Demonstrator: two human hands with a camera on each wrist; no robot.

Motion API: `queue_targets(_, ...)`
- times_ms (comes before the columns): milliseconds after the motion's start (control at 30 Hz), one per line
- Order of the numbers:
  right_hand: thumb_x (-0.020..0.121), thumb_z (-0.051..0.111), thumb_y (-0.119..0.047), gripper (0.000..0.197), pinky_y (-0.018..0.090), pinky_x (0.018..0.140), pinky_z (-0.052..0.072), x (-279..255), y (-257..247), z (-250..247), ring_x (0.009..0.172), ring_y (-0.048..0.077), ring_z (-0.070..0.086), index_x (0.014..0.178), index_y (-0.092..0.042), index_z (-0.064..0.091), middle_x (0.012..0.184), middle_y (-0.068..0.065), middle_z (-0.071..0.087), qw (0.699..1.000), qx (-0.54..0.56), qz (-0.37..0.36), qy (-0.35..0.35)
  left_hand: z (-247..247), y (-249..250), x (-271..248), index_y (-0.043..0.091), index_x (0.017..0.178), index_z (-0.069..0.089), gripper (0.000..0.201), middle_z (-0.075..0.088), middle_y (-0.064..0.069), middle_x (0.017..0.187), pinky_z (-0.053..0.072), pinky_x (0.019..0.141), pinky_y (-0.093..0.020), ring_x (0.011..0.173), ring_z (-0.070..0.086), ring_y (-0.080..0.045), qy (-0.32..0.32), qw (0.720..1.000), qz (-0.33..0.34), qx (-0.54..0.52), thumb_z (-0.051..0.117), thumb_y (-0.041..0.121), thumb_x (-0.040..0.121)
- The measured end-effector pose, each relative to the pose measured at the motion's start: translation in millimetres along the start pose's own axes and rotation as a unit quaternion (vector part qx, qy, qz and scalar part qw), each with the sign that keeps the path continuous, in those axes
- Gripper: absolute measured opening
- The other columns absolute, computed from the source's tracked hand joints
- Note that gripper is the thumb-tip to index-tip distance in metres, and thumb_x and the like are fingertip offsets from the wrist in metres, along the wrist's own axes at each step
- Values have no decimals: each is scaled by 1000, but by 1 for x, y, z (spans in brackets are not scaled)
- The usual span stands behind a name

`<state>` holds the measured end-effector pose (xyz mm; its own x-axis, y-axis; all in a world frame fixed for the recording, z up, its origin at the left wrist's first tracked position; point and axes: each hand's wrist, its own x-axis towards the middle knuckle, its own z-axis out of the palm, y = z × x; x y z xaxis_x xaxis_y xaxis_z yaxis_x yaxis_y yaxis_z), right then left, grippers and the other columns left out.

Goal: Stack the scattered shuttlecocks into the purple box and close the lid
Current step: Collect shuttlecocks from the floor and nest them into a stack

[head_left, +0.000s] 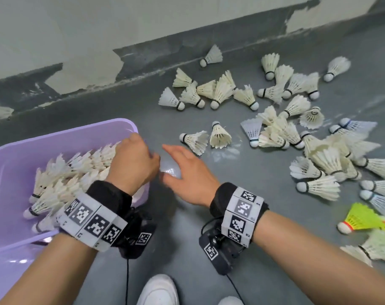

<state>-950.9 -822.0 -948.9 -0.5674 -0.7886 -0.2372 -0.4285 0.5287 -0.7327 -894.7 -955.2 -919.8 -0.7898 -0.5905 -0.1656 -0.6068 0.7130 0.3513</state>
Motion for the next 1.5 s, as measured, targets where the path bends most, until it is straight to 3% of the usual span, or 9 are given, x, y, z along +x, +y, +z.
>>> queue_targets(133,91,53,-24,53,28,105,31,-5,33,-22,126,24,44,141,-13,37,142,9,37,994,-42,91,29,2,22,5,3,129,44,49,42,-25,127,35,98,-44,119,39,-40,44,998,45,-15,58,23,86)
queue_targets(367,90,50,-19,49,32,105,35,-11,57,-37,123,28,45,137,-13,41,140,10,36,985,-62,159,28,34,69,25,8,124,50,40,46,-15,125,38,97,-39,119,41,-33,-25,988,153,-21,53,26,89)
queue_targets(600,87,52,-17,49,33,104,37,-18,86,-78,122,29,45,135,-13,42,137,11,35,972,-108,200,66,77,84,61,5,132,35,55,40,-23,130,37,98,-43,119,40,-41,-125,988,90,-21,58,20,84)
queue_targets(800,85,54,-16,59,43,104,39,3,104,-86,127,32,38,140,-15,33,142,11,28,966,-138,205,78,110,80,82,23,150,6,94,5,-11,158,24,112,-53,143,8,-37,-161,983,82,-12,62,9,76)
queue_targets(1000,85,54,-12,79,42,110,33,43,97,-80,138,33,26,149,-35,14,157,7,8,970,-185,147,63,122,66,86,13,146,19,75,47,-16,134,38,100,-46,122,39,-37,-102,987,114,-44,55,9,80)
queue_targets(1100,86,53,-11,70,46,107,36,55,99,-75,135,35,31,145,-37,26,159,3,6,964,-232,133,15,119,66,84,8,137,28,65,56,-20,117,42,89,-43,110,49,-40,-79,984,121,-101,58,9,79)
queue_targets(1233,82,51,-1,42,42,98,43,53,99,-64,115,38,51,119,-19,57,134,11,44,969,-201,132,52,98,67,80,4,117,35,47,55,-14,91,36,66,-34,89,57,-41,-71,977,96,-178,63,10,80)
queue_targets(1367,86,46,-4,38,39,94,45,33,90,-86,106,29,56,117,-20,61,117,10,56,969,-158,141,130,83,70,74,8,110,35,47,55,-7,85,35,64,-32,85,58,-38,-83,968,104,-212,69,14,77)
queue_targets(1500,91,49,-7,29,30,87,43,4,76,-118,96,23,59,113,-17,65,104,9,63,962,-125,58,237,76,82,61,18,112,46,58,66,-4,94,46,70,-31,86,62,-29,-119,953,145,-237,81,25,66)
